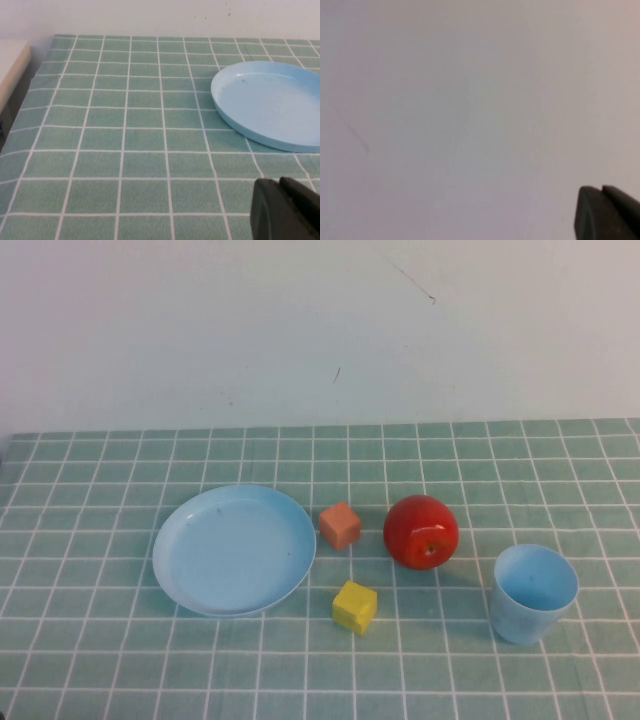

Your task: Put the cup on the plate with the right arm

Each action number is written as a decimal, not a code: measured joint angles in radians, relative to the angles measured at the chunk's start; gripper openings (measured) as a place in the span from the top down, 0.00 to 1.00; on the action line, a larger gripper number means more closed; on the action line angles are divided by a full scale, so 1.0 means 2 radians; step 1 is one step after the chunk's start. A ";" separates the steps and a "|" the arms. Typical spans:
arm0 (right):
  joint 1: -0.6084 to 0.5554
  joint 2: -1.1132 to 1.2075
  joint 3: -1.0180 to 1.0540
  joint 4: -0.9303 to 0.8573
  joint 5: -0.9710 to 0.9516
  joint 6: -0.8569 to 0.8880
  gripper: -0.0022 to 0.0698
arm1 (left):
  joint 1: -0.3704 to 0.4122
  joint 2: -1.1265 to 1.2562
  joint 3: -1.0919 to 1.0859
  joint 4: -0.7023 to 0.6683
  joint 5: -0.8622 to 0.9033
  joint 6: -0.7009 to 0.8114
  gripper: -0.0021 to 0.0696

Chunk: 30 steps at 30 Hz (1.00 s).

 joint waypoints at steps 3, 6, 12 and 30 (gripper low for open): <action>0.000 0.000 0.000 0.012 -0.092 0.012 0.97 | 0.000 0.000 0.000 0.000 0.000 0.000 0.97; 0.000 0.000 0.000 0.022 -0.191 0.018 0.97 | 0.000 0.000 0.000 0.000 0.000 0.000 0.97; 0.000 0.000 -0.055 0.021 -0.224 0.071 0.97 | 0.000 0.000 0.000 0.000 0.000 -0.001 0.98; 0.000 0.154 -0.428 -0.008 0.314 -0.054 0.97 | 0.000 0.000 0.000 0.000 0.000 -0.001 0.97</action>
